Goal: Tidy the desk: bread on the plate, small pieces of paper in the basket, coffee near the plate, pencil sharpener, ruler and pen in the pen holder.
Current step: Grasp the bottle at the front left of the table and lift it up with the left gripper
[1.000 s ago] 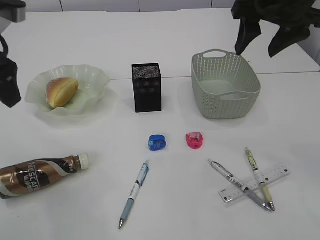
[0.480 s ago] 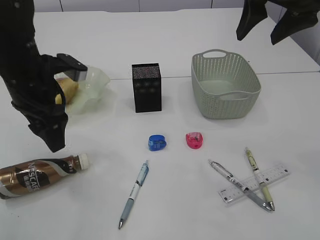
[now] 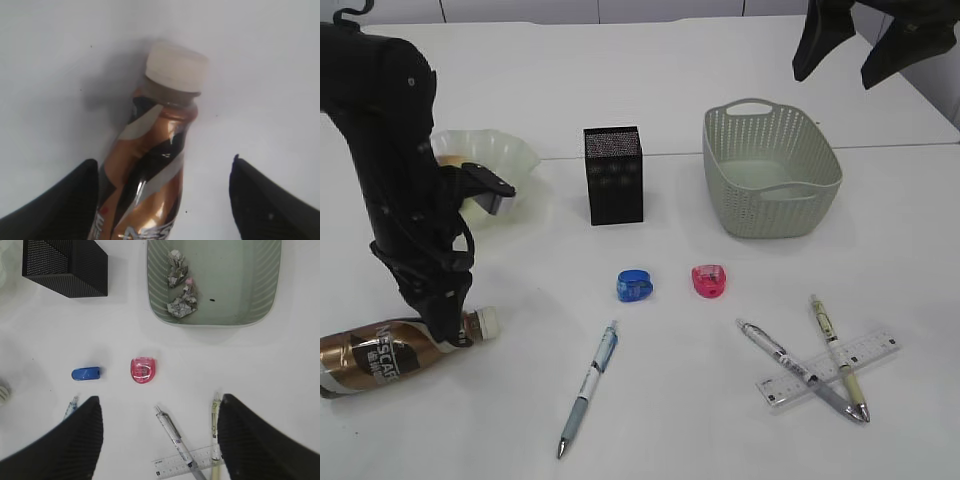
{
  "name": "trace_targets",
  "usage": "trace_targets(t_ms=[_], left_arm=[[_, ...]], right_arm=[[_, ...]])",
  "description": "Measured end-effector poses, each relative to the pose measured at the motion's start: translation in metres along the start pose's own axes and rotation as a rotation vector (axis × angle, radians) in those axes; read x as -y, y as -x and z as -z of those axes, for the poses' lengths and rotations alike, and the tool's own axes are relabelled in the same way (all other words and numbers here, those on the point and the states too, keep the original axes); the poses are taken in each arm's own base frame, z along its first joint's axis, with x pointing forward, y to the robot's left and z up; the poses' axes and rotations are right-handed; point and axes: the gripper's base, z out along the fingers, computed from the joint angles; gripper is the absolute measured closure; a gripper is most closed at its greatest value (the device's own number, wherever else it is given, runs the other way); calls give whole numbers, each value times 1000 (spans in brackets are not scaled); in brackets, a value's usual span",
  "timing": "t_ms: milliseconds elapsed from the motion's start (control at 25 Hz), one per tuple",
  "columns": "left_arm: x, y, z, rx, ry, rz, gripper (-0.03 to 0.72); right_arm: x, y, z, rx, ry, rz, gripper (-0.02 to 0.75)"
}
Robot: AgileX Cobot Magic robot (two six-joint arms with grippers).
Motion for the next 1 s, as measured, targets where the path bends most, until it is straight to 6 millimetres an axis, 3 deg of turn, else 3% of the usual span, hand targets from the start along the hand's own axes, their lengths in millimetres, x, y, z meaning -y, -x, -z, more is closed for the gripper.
trace_targets(t_ms=[760,1000], left_arm=[[-4,14,-52,-89,1,-74,126],[-5,17,-55,-77,9,-75,179]], right_arm=[[1,0,0,0,-13,8,214],[3,0,0,2,-31,16,214]])
